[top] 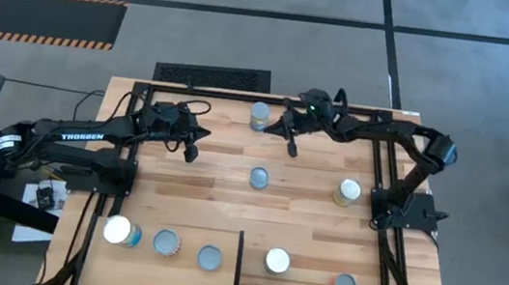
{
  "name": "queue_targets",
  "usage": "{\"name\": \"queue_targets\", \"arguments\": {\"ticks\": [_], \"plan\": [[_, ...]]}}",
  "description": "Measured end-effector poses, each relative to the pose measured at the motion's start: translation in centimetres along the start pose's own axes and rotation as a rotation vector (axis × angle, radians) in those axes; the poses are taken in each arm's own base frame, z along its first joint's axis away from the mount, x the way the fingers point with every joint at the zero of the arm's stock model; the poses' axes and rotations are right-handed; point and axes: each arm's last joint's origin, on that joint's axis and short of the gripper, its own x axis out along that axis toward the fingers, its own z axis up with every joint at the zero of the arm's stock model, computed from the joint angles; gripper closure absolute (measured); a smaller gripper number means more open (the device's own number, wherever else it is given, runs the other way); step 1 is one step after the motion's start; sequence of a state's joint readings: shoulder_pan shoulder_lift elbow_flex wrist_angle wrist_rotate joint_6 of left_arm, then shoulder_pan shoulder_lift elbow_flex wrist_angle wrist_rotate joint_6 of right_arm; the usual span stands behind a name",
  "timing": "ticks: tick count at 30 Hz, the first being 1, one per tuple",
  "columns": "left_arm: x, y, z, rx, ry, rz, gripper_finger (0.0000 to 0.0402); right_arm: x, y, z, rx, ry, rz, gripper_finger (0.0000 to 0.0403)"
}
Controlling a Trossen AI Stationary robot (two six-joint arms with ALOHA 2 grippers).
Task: Pick and place cans onto a shelf
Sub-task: Move the canned peas to the middle of the table
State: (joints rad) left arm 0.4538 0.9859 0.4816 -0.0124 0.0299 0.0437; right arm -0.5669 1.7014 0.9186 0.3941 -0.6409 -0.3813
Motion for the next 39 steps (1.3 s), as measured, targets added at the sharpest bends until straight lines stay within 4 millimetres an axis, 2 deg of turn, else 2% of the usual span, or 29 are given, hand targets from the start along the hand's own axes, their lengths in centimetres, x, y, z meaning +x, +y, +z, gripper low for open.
{"name": "queue_targets", "arguments": {"ticks": [5, 9, 13, 18, 22, 28, 33, 39], "plan": [[0.0, 0.0, -0.1, -0.005, 0.013, -0.001, 0.0402, 1.6, -1.9, 0.5, 0.013, 0.156, -0.055, 0.0381], [0.0, 0.0, -0.2, -0.006, 0.022, -0.001, 0.0401, 2.1, -2.7, 1.1, -0.017, 0.291, -0.073, 0.0344], [0.0, 0.0, -0.2, -0.006, 0.023, -0.001, 0.0402, 2.1, -3.2, 1.5, -0.107, 0.350, -0.126, 0.0302], [0.0, 0.0, -0.2, -0.004, 0.022, -0.001, 0.0401, 2.6, -3.6, 0.6, -0.159, 0.395, -0.138, 0.0256], [0.0, 0.0, -0.2, 0.002, 0.022, -0.002, 0.0401, 3.0, -3.7, -0.1, -0.201, 0.424, -0.132, 0.0239], [0.0, -0.1, -0.2, 0.004, 0.022, -0.014, 0.0402, 3.8, -4.1, -0.5, -0.240, 0.432, -0.150, 0.0252], [0.0, -0.2, -0.2, 0.006, 0.022, -0.018, 0.0401, 4.4, -4.8, -0.8, -0.243, 0.460, -0.173, 0.0285], [0.0, -0.2, -0.2, 0.007, 0.021, -0.020, 0.0401, 4.4, -4.6, -0.4, -0.275, 0.489, -0.151, 0.0337]]}}
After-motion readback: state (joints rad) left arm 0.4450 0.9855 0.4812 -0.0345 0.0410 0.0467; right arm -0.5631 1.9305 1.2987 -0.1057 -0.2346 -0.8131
